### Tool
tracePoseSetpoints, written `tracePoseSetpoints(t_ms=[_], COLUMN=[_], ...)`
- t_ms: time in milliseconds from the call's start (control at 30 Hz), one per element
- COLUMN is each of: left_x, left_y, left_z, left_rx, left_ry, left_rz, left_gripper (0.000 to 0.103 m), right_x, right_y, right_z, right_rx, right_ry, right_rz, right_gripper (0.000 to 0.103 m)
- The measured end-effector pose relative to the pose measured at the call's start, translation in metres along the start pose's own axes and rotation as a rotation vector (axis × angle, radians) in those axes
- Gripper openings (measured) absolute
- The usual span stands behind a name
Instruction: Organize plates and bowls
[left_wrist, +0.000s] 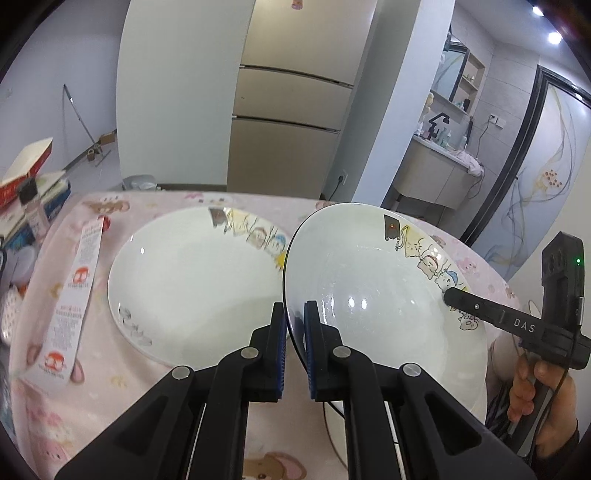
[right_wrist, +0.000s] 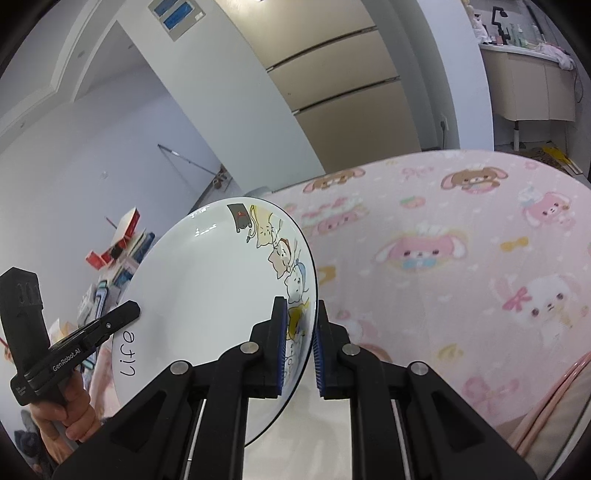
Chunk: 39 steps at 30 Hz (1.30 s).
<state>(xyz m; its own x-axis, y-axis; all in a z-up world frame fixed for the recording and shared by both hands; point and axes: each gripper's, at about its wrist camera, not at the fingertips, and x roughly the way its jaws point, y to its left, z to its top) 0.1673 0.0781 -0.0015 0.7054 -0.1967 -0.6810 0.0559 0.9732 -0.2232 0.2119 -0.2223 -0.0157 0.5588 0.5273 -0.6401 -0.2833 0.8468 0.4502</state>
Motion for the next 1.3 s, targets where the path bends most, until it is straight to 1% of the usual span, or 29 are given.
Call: tracePoseSetpoints(t_ms=[200, 533, 633, 767, 900, 933, 1033, 1167, 1300], left_x=[0.004, 0.008, 0.008, 0.005, 0.006, 0.006, 0.005, 0.006, 0.006], left_y=[0.003, 0.01, 0.008, 0.001, 0.0, 0.0, -0.002, -0.003, -0.004], left_z=[-0.017, -0.026, -0.029, -0.029, -0.028, -0.028, -0.028, -0.029, -0.029], left_rx=[-0.009, -0.016, 0.004, 0.033, 0.044, 0.046, 0.055, 0.065, 0.074], left_ry=[0.006, 0.015, 0.009, -0.003, 0.002, 0.001, -0.002, 0.001, 0.001], left_rz=[0.019, 0.027, 0.041, 0.053, 0.057, 0.058, 0.066, 0.069, 0.07], left_gripper=[0.009, 0.01, 0.01, 0.01, 0.01, 0.01, 0.01, 0.01, 0.01], right_x=[0.01, 0.021, 0.022, 0.025, 0.024, 0.024, 0.025, 0.024, 0.023], right_y=[-0.002, 0.002, 0.002, 0.002, 0.0, 0.001, 0.006, 0.016, 0.023], right_z=[-0.008, -0.013, -0.014, -0.015, -0.016, -0.016, -0.017, -0.021, -0.024], right_rx=[-0.005, -0.035, -0.036, -0.042, -0.043, -0.047, -0.082, -0.158, -0.231], right_ry=[0.034, 0.081, 0.09, 0.124, 0.122, 0.124, 0.145, 0.167, 0.181], right_rz=[-0.006, -0.027, -0.029, -0.037, -0.045, -0.047, -0.061, -0.102, -0.149], right_gripper=[0.013, 0.014, 0.015, 0.02, 0.02, 0.022, 0.027, 0.033, 0.036])
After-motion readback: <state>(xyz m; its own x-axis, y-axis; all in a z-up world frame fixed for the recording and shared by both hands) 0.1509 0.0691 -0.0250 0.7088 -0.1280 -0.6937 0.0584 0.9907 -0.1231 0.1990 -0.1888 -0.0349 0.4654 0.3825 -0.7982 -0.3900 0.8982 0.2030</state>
